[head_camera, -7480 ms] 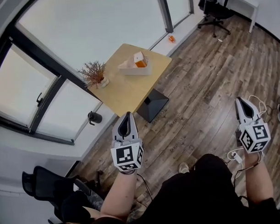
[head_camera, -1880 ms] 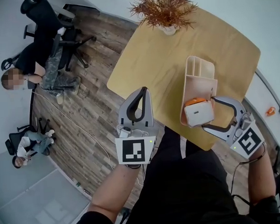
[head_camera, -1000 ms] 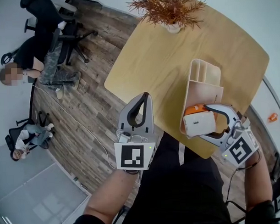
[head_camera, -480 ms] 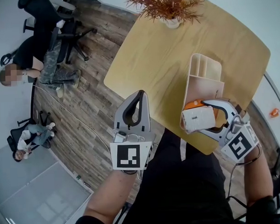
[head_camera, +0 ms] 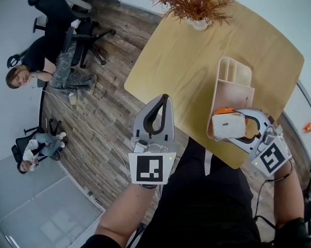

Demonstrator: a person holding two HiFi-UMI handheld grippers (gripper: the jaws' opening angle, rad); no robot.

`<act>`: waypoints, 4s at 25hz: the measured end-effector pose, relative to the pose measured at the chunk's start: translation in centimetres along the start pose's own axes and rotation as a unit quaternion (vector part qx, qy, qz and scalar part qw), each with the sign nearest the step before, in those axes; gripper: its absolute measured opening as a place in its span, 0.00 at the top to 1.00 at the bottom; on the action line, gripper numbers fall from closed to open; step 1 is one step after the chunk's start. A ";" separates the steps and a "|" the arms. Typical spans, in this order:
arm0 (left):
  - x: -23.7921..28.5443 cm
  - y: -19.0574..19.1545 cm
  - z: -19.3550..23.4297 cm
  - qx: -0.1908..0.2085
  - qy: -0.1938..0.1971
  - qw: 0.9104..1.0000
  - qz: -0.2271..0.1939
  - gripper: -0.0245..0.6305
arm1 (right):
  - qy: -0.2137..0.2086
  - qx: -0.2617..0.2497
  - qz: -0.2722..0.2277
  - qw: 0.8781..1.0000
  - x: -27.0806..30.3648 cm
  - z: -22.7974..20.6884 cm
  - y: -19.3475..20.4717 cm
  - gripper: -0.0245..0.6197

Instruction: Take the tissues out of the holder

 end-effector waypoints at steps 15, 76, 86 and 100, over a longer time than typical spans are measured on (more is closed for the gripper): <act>-0.6 -3.8 1.0 0.008 0.000 1.000 -0.025 0.96 | 0.022 0.012 -0.020 0.999 -2.2 -0.5 -3.4 0.53; -5.0 -19.2 1.5 0.047 0.072 0.979 -0.184 0.96 | 0.110 -0.012 -0.100 0.989 -14.7 -1.8 -18.9 0.52; -5.3 -19.2 1.4 0.047 0.061 0.981 -0.180 0.96 | 0.105 0.001 -0.114 0.988 -14.9 -2.3 -18.8 0.52; -4.9 -18.9 1.3 0.047 0.059 0.982 -0.171 0.96 | 0.113 0.002 -0.099 0.989 -14.6 -2.6 -18.0 0.52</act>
Point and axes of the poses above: the fingertips, and each gripper's own axes: x forward along the fingers, z to its left, y out of its underside, the point moved 9 cm from there along -x, backward along the fingers, and after that the axes turned 3 degrees about y, right-handed, at the moved point
